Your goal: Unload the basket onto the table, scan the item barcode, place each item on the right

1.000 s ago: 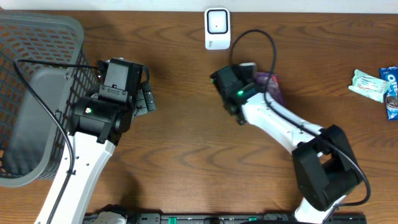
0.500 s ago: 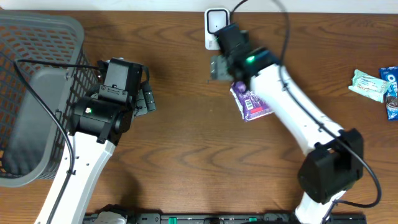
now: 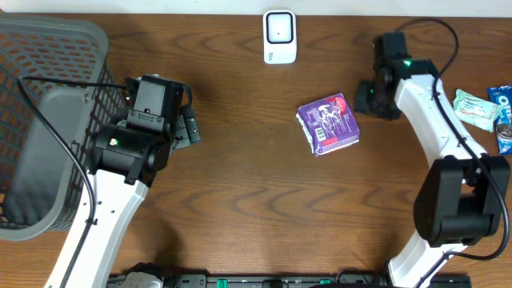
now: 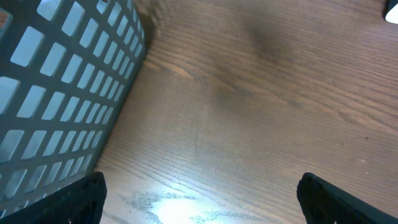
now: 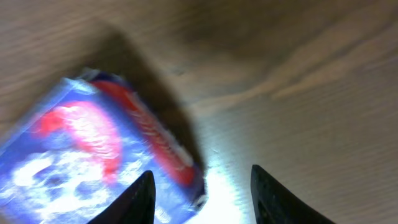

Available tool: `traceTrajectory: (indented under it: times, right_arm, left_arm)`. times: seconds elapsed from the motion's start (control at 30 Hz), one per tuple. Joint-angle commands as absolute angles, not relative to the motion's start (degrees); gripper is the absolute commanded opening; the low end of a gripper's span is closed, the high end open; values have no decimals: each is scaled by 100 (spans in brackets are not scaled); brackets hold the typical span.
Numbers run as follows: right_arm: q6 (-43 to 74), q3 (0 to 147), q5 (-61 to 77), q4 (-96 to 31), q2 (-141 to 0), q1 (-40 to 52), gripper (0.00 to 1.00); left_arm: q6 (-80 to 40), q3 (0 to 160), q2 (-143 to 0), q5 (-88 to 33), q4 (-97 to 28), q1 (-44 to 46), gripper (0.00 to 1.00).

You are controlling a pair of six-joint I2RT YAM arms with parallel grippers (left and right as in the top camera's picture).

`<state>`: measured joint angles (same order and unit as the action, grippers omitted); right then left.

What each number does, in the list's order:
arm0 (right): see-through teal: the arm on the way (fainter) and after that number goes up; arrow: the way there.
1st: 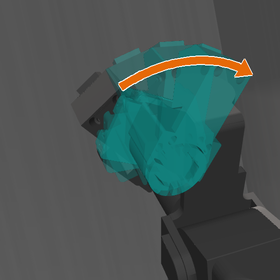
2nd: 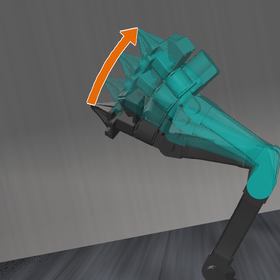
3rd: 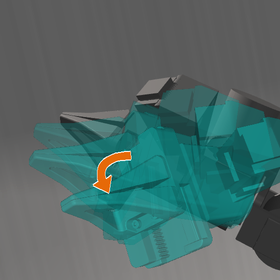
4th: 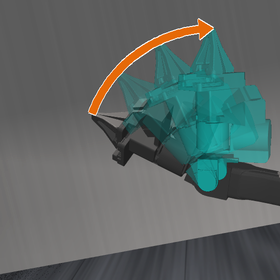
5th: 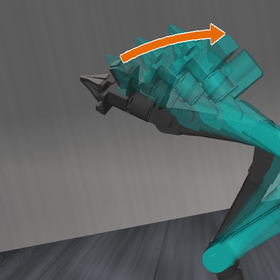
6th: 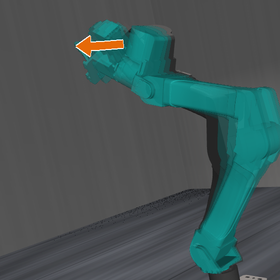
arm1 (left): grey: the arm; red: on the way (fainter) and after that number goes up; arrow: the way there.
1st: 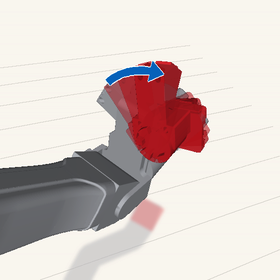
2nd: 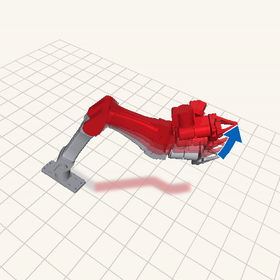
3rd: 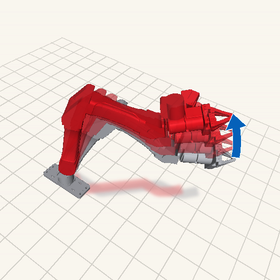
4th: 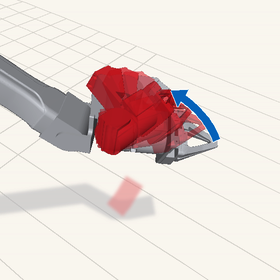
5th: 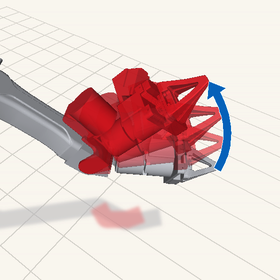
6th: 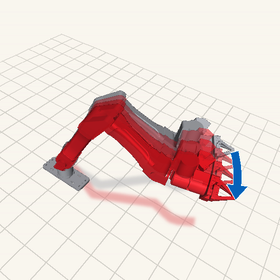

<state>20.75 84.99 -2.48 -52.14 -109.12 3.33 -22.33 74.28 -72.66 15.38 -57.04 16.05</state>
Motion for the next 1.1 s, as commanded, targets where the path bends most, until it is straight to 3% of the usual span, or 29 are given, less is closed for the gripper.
traceTrajectory:
  times: [0.0,0.13,0.27,0.43,0.63,0.83,1.0,1.07]
  right_arm:
    - [1962,7920,242,-4871,-10888,158,43]
    - [1964,7334,888,-4508,-10888,141,32]
    - [1964,7076,1608,-4475,-10888,250,30]
    - [2008,7072,2971,-4211,-10888,519,38]
    - [2414,7076,2515,-3789,-10888,556,49]
    - [2418,7076,2383,-3658,-10888,423,54]
    - [2322,7076,2397,-3612,-10888,368,71]
    - [2174,7076,2480,-3586,-10888,368,73]
  left_arm:
    - [-2261,7415,-7286,1610,-5723,1581,98]
    - [-2261,7415,-7286,1610,-5723,1581,98]
    - [-2261,7415,-7286,1610,-5723,1581,98]
    - [-2261,7415,-7286,1610,-5723,1581,98]
    - [-2261,7415,-7286,1610,-5723,1581,98]
    - [-2261,7415,-7286,1610,-5723,1581,98]
    - [-2261,7415,-7286,1610,-5725,1581,98]
    - [-2261,7415,-7286,1612,-5723,1581,98]
